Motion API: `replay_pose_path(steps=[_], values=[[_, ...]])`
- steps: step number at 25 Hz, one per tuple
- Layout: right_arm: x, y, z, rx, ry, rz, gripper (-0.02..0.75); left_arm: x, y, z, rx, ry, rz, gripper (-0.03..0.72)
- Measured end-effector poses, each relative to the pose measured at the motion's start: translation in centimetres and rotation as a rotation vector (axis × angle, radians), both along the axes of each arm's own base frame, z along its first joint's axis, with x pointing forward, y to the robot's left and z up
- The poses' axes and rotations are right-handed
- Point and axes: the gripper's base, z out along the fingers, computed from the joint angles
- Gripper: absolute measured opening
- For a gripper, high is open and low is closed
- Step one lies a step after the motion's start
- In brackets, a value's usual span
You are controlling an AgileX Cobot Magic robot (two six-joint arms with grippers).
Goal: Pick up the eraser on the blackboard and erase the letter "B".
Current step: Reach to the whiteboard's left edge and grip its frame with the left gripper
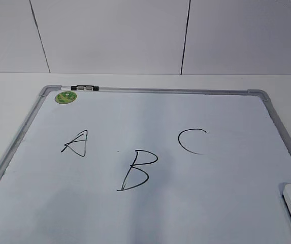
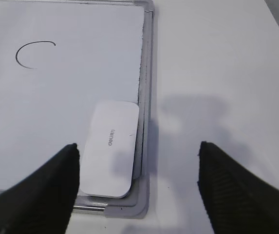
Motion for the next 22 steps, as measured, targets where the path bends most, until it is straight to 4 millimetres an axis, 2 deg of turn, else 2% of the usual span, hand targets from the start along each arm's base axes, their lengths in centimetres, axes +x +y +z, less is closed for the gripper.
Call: replay_pose_path(steps=[5,22], values=[[0.0,0.27,0.0,-0.033,0.0,0.055,0.593,0.0,0.0,0.0,0.0,0.0,0.0,0.397],[0.0,0.33,0.0,-0.034,0.0,0.063,0.594,0.0,0.02,0.0,0.002,0.0,0.001,0.391]])
